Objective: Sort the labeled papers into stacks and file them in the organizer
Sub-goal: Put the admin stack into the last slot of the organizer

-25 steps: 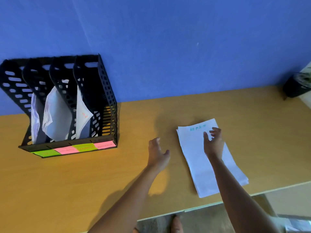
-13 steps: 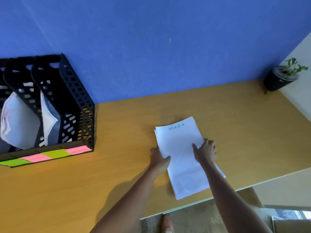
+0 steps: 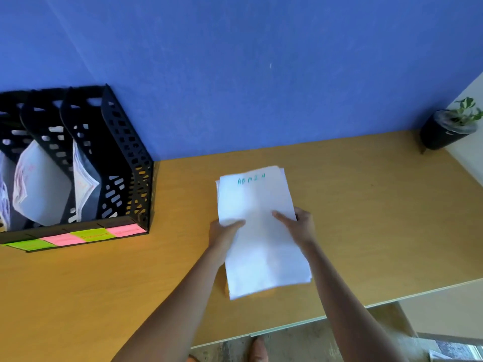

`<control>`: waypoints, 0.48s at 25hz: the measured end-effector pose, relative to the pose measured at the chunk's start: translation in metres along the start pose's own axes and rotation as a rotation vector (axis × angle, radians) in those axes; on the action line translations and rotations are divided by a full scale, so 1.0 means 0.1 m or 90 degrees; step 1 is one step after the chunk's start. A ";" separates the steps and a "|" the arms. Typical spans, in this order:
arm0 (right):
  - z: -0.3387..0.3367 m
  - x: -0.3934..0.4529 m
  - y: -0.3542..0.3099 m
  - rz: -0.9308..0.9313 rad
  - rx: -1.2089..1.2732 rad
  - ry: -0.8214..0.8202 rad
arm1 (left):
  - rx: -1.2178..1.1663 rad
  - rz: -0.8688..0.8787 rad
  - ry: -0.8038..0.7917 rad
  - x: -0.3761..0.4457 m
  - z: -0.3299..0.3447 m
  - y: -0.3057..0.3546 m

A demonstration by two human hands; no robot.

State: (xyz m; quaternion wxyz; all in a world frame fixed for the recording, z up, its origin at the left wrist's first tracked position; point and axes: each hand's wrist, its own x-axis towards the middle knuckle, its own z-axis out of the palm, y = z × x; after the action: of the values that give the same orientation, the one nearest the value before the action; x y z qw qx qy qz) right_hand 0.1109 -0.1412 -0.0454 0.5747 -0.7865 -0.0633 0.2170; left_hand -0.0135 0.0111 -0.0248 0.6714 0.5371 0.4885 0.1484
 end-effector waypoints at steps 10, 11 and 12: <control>0.56 -0.26 -0.60 -0.106 0.137 -0.031 | -0.058 0.120 -0.046 0.05 -0.59 0.54; 0.58 -0.29 -0.55 -0.084 0.114 -0.033 | -0.034 0.099 -0.043 0.06 -0.65 0.44; 0.60 -0.32 -0.51 -0.077 0.098 -0.040 | -0.019 0.082 -0.046 0.05 -0.68 0.33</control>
State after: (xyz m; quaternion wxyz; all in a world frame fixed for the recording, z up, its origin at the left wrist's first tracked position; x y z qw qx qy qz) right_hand 0.0648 -0.0832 -0.0042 0.6434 -0.7275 -0.1117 0.2106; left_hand -0.0561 0.0668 0.0054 0.6855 0.5626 0.4260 0.1791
